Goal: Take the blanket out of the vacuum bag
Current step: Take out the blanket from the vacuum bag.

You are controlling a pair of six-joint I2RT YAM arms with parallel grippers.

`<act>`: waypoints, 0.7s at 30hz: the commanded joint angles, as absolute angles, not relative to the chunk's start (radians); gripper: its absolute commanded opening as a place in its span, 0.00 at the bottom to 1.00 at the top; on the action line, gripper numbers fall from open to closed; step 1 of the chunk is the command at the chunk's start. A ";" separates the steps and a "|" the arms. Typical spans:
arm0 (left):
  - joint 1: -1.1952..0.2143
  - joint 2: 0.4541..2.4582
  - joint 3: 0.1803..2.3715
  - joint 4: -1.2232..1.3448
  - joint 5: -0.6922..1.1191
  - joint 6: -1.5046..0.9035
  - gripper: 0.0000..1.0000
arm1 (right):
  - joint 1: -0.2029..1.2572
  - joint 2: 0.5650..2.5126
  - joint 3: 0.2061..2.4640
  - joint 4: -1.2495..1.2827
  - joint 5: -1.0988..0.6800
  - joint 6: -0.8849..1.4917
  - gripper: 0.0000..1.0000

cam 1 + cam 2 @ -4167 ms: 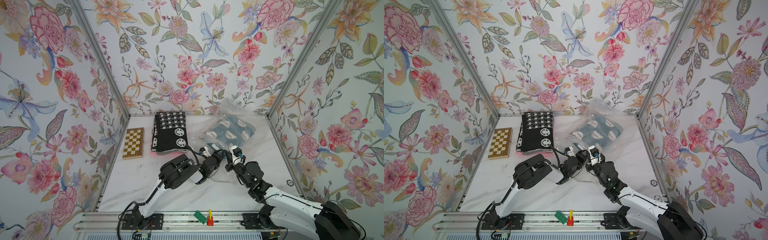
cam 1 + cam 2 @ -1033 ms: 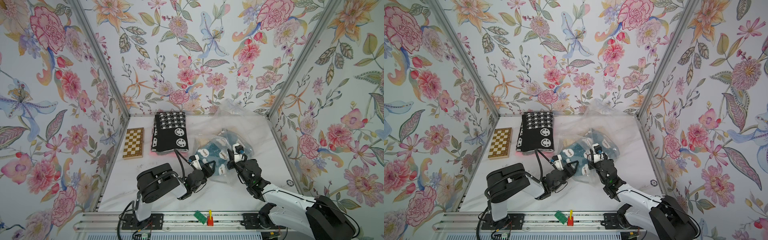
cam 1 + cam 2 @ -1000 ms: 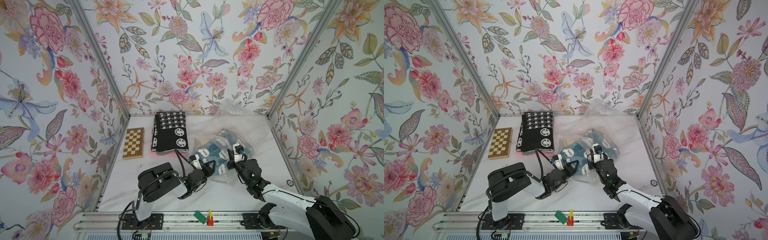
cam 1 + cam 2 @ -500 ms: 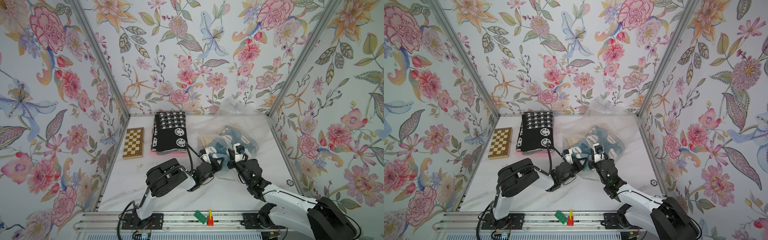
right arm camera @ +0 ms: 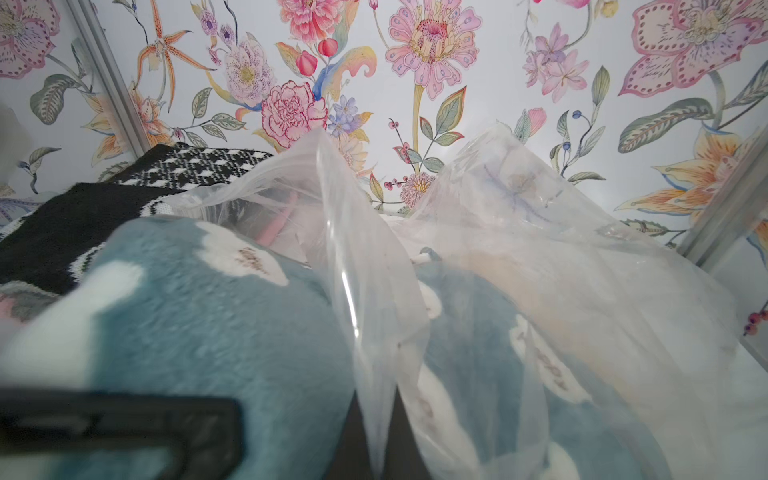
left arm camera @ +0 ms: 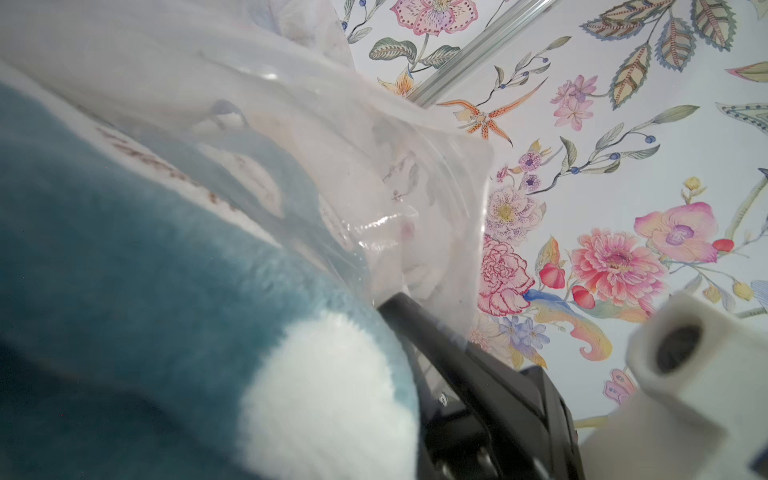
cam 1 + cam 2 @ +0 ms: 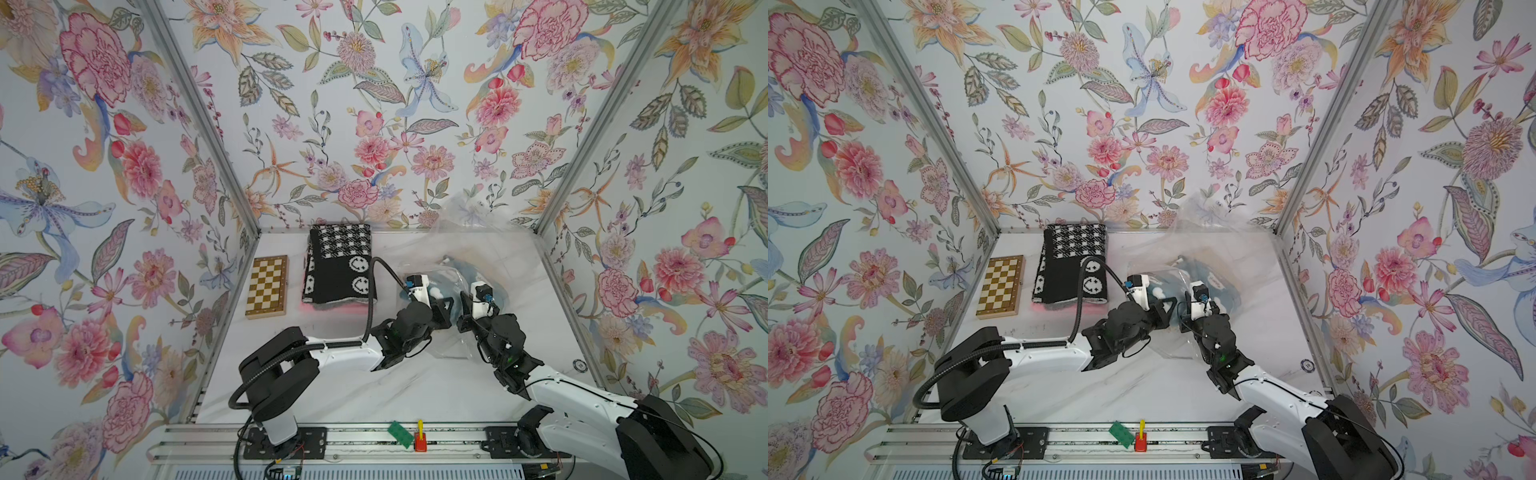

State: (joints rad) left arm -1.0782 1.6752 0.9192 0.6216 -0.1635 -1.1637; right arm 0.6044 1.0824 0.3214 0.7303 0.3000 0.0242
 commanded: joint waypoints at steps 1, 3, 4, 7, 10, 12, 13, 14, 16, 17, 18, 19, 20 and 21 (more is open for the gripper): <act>-1.125 1.592 0.795 0.604 -0.241 -1.204 0.00 | 0.594 1.099 0.334 0.693 0.321 0.041 0.00; -1.145 1.572 0.721 0.616 -0.273 -1.243 0.00 | 0.594 1.103 0.333 0.694 0.319 0.041 0.00; -1.154 1.536 0.682 0.635 -0.286 -1.267 0.00 | 0.594 1.104 0.335 0.693 0.318 0.041 0.00; -1.183 1.509 0.597 0.679 -0.325 -1.324 0.00 | 0.594 1.109 0.336 0.691 0.317 0.041 0.00; -1.195 1.521 0.551 0.705 -0.327 -1.360 0.03 | 0.594 1.115 0.340 0.689 0.316 0.041 0.00; -1.195 1.545 0.511 0.794 -0.320 -1.391 0.23 | 0.594 1.116 0.340 0.689 0.313 0.043 0.00; -1.195 1.555 0.489 0.847 -0.320 -1.411 0.36 | 0.594 1.118 0.340 0.690 0.313 0.042 0.00; -1.195 1.593 0.472 0.888 -0.321 -1.434 0.43 | 0.594 1.118 0.340 0.690 0.313 0.042 0.00; -1.195 1.635 0.444 0.974 -0.324 -1.478 0.57 | 0.594 1.117 0.340 0.690 0.313 0.042 0.00; -1.195 1.652 0.435 1.003 -0.322 -1.498 0.61 | 0.594 1.118 0.339 0.692 0.314 0.043 0.00; -1.195 1.671 0.427 1.038 -0.321 -1.520 0.65 | 0.594 1.116 0.339 0.693 0.313 0.042 0.00; -1.195 1.691 0.417 1.070 -0.318 -1.546 0.68 | 0.594 1.115 0.337 0.693 0.312 0.042 0.00; -1.195 1.709 0.407 1.097 -0.320 -1.570 0.71 | 0.593 1.115 0.338 0.691 0.310 0.043 0.00; -1.195 1.730 0.394 1.129 -0.324 -1.601 0.75 | 0.593 1.113 0.338 0.692 0.309 0.043 0.00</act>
State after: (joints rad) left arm -1.1858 1.6909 0.4240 0.9760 -0.2966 -1.5085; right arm 0.6006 1.1110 0.3214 0.6991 0.2996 0.0280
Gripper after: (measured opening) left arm 0.737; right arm 0.047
